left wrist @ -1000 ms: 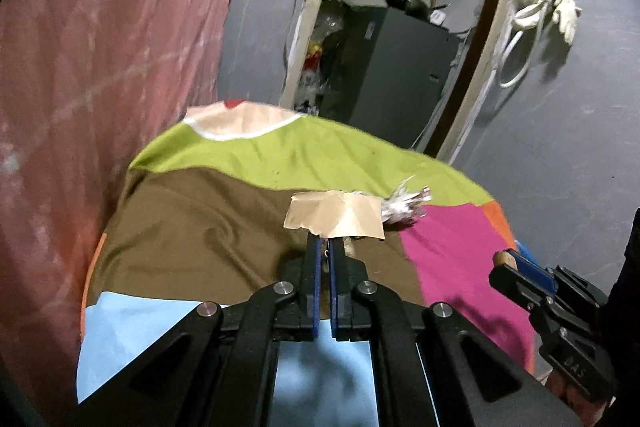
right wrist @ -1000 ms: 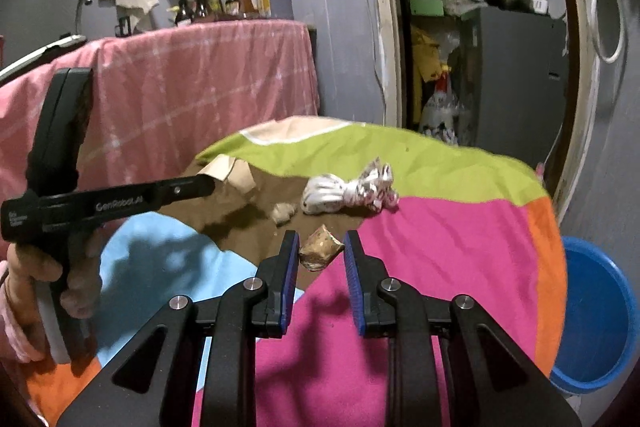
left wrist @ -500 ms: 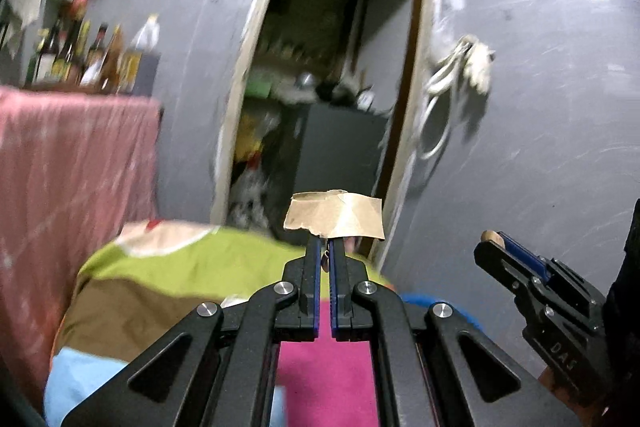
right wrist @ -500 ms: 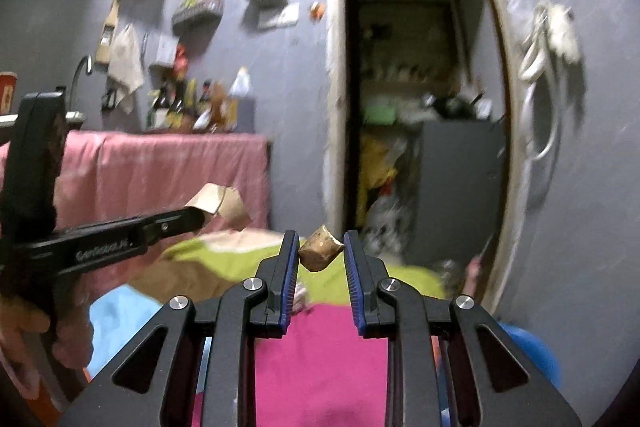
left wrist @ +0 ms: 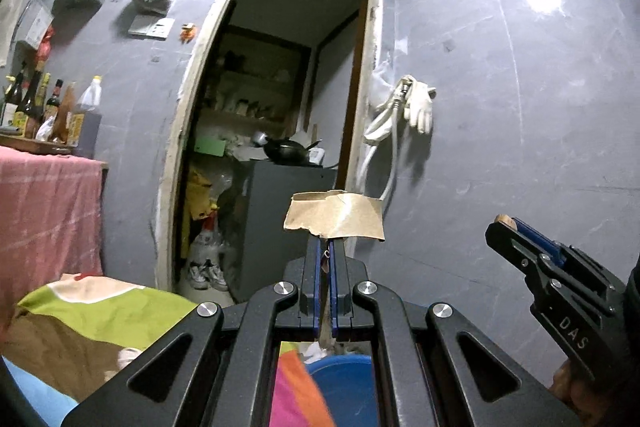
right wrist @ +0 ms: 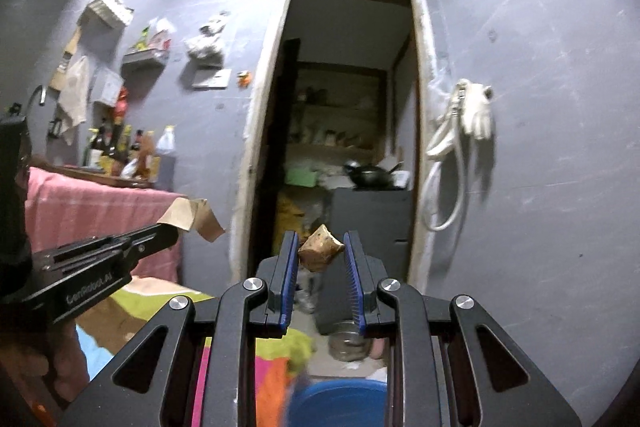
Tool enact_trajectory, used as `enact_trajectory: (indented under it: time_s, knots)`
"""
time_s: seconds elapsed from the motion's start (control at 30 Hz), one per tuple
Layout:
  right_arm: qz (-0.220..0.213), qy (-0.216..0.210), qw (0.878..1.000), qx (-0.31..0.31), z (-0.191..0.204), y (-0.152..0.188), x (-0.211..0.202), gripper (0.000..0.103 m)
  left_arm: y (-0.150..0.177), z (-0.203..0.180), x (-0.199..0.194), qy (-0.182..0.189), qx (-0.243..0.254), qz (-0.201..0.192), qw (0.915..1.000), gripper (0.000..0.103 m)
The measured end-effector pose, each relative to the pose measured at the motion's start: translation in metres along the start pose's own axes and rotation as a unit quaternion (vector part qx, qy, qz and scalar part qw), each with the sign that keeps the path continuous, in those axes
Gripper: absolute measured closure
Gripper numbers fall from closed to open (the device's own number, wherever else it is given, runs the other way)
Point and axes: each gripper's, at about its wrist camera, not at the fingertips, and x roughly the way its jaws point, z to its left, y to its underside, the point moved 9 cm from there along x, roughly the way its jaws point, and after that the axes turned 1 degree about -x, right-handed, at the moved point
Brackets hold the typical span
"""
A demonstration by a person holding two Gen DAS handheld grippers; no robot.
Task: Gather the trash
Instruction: 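Carry both pieces over the blue bucket and open both tools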
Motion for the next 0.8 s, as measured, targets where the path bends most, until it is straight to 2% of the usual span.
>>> enact_trajectory:
  time_s: [0.17,0.37,0.6,0.8]
  knots:
    - [0.008,0.026,1.0,0.009,-0.034,0.018,0.004,0.082,0.014,-0.024,0.026,0.001,0.01,0.01,0.9999,0.101]
    - [0.043,0.043,0.998,0.029,-0.062,0.058,0.015,0.082,0.051,-0.041,0.061,0.003,0.016,0.073,0.9972,0.101]
    - [0.101,0.045,0.992,0.061,-0.076,0.115,0.029,0.082,0.102,-0.048,0.094,0.003,0.022,0.15,0.9885,0.101]
    - [0.146,0.043,0.985,0.084,-0.084,0.151,0.038,0.082,0.143,-0.044,0.12,0.002,0.0,0.218,0.976,0.101]
